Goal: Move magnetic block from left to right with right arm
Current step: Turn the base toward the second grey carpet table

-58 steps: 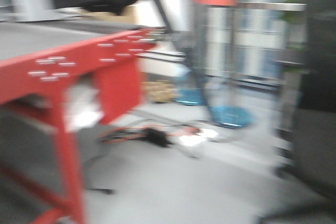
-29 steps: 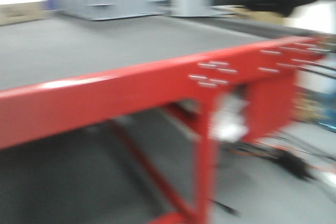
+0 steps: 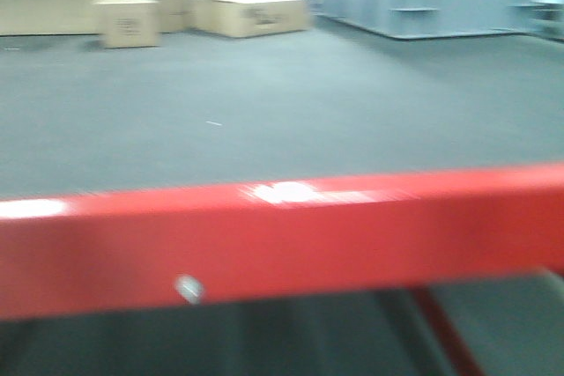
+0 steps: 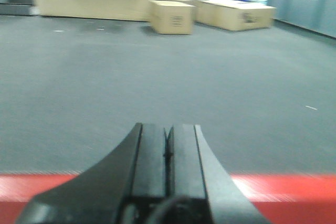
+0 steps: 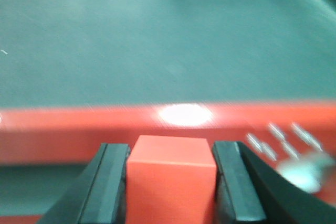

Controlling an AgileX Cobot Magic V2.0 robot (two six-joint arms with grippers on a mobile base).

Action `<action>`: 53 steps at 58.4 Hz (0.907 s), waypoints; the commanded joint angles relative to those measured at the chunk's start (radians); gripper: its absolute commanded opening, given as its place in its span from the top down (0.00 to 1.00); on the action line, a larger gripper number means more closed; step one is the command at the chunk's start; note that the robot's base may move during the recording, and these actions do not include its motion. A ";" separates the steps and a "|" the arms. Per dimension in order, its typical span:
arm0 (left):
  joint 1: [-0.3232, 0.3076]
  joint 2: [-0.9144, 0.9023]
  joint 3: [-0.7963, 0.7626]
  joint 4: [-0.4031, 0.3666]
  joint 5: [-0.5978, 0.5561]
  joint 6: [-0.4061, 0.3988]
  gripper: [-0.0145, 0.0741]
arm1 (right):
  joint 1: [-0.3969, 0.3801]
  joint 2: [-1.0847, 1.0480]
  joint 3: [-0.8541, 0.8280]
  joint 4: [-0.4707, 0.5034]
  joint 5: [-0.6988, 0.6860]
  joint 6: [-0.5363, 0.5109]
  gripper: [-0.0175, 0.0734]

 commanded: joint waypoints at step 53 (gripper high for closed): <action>-0.005 -0.010 0.008 -0.005 -0.084 -0.006 0.98 | -0.003 0.018 -0.027 -0.013 -0.086 -0.010 0.55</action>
